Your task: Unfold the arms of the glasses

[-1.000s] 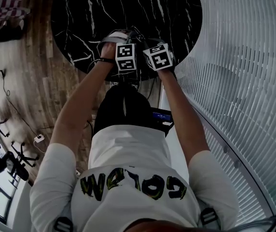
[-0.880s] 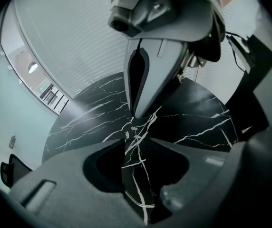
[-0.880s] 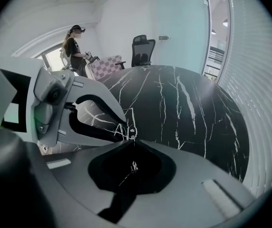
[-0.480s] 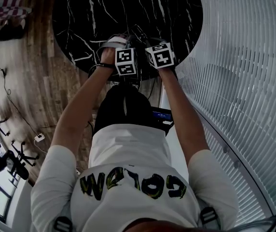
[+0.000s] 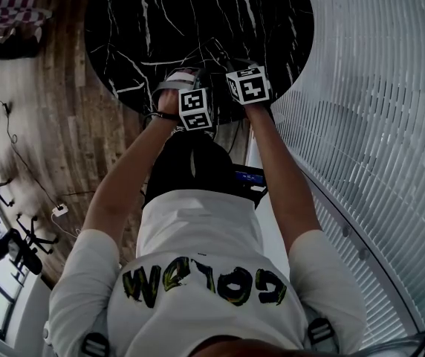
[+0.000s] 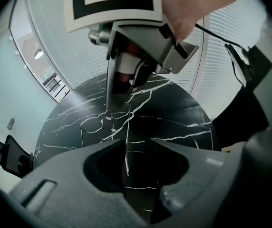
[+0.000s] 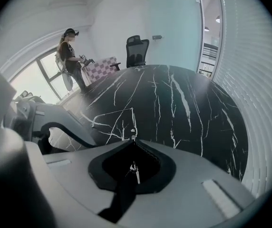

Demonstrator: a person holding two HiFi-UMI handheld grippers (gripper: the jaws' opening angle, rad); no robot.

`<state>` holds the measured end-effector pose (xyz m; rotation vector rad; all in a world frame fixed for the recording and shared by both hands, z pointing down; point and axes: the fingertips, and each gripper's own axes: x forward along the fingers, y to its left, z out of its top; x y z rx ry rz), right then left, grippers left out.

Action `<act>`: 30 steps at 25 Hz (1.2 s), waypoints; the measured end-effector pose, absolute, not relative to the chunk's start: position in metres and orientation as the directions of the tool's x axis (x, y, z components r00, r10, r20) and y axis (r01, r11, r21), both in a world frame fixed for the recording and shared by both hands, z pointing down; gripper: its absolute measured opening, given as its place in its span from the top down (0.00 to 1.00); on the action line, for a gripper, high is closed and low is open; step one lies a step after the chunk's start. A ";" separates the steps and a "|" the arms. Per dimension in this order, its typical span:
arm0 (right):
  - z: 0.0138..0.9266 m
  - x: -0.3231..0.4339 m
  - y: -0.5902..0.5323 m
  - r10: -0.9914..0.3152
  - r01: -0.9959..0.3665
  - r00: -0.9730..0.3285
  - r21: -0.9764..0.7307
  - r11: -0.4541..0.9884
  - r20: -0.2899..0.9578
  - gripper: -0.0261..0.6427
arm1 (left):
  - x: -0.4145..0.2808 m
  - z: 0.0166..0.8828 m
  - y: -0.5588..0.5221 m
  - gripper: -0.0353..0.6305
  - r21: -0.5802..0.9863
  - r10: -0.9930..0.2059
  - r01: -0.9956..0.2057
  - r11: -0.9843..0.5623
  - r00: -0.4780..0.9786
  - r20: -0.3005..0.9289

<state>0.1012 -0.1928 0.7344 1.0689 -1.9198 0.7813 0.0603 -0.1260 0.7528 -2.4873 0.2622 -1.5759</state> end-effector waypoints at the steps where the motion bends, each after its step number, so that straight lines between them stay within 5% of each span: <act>1: 0.735 0.101 -0.193 -0.394 -0.881 -0.333 -0.133 0.455 0.857 0.95 | 0.060 0.753 -0.122 0.75 -0.244 -0.243 -0.054 -0.968 0.421 0.874; 30: 0.734 0.098 -0.193 -0.408 -0.858 -0.320 -0.078 0.508 0.855 0.89 | 0.065 0.756 -0.109 0.71 -0.160 -0.245 -0.218 -0.963 0.457 0.855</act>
